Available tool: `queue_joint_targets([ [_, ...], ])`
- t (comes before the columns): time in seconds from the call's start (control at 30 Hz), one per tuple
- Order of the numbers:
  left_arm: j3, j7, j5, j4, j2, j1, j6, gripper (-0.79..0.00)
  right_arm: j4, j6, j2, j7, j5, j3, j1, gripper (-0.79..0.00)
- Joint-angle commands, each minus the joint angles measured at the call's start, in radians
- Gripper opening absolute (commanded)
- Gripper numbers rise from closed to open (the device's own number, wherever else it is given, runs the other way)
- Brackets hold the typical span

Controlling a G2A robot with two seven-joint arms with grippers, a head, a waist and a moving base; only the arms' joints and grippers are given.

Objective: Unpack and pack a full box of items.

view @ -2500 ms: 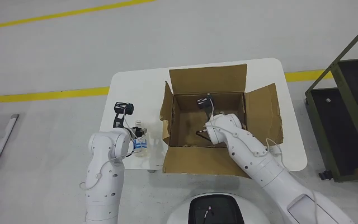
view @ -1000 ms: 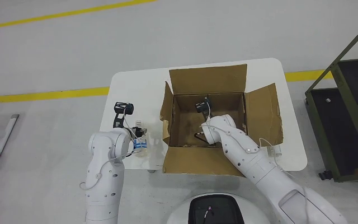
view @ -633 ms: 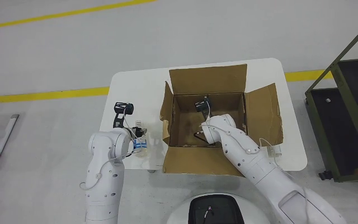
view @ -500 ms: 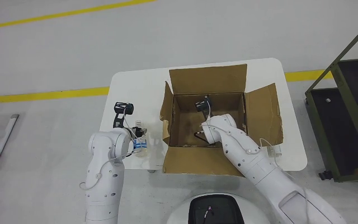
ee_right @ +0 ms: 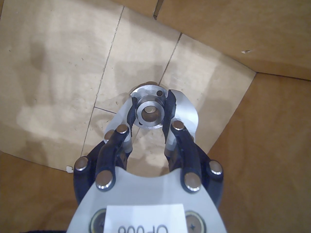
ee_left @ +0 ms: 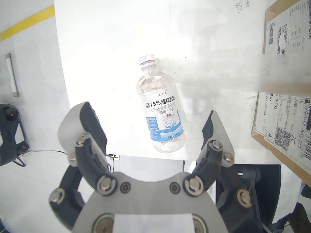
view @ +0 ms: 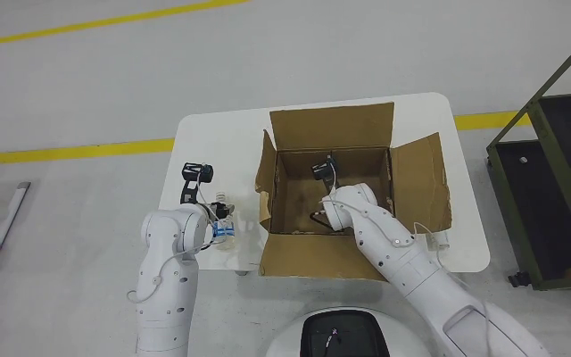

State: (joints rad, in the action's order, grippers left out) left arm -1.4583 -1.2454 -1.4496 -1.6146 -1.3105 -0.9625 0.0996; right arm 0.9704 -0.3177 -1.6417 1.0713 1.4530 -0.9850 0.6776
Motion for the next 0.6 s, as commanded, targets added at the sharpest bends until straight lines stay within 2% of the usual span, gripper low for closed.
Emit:
queue_joint_targets([
  [0.0, 0.0, 0.0, 0.0, 0.0, 0.0, 0.0, 0.0, 0.0, -0.008, 0.004, -0.002, -0.001, -0.004, -0.002, -0.003, -0.566],
  [0.07, 0.0, 0.0, 0.0, 0.0, 0.0, 0.0, 0.0, 0.0, -0.015, 0.006, -0.004, -0.004, -0.005, -0.004, -0.005, -0.64],
  [0.13, 0.0, 0.0, 0.0, 0.0, 0.0, 0.0, 0.0, 0.0, -0.018, 0.008, -0.006, -0.008, -0.009, -0.006, -0.007, -0.785],
  [0.4, 0.0, 0.0, 0.0, 0.0, 0.0, 0.0, 0.0, 0.0, 0.032, 0.025, -0.005, -0.028, -0.046, -0.045, 0.002, -0.785],
  [0.57, 0.0, 0.0, 0.0, 0.0, 0.0, 0.0, 0.0, 0.0, 0.179, 0.07, 0.009, -0.065, -0.107, -0.114, 0.052, -0.785],
])
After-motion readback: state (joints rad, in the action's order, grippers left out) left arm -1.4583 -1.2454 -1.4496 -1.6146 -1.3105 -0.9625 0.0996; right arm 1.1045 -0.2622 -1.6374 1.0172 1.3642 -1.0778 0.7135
